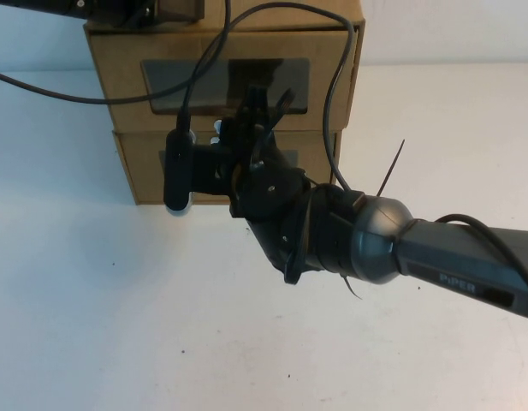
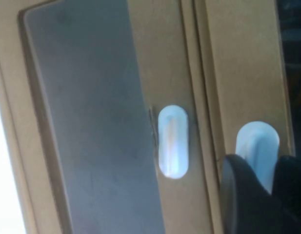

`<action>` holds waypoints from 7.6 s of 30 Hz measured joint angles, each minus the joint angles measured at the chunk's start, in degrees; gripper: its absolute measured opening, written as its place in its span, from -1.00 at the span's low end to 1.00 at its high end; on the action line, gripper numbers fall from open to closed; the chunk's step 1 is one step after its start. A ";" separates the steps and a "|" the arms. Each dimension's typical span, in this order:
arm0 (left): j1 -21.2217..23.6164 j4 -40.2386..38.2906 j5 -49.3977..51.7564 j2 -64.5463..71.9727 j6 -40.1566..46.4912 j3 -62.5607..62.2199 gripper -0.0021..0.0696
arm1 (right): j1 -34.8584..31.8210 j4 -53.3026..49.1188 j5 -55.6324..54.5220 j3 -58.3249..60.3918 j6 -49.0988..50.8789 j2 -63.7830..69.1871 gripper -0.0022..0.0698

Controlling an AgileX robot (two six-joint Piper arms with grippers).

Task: Open the shoe box
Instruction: 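Pull the top drawer of the cardboard box fully open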

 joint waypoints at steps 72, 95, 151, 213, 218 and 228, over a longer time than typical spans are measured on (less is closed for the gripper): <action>0.00 0.35 0.00 0.12 -2.43 -0.09 -0.95 | 14.63 16.75 -6.79 23.97 3.01 -24.85 0.64; 0.00 4.28 6.45 -6.71 -2.44 -5.82 -0.95 | 27.47 50.36 5.43 24.49 -23.18 -49.02 0.53; -0.10 37.30 -29.57 -105.40 -23.47 96.86 -0.95 | 27.56 54.62 27.14 45.89 -14.64 -105.90 -0.98; 1.88 49.69 -38.08 -113.58 -27.49 116.47 -0.95 | 27.56 56.32 27.25 49.17 -14.43 -105.76 -0.98; 1.88 49.69 -38.08 -113.58 -27.49 116.47 -0.95 | 27.04 55.67 27.13 49.67 -14.43 -106.20 -0.98; 1.88 49.69 -38.08 -113.58 -27.49 116.47 -0.95 | -7.41 57.06 0.42 60.78 -2.15 -108.00 -0.98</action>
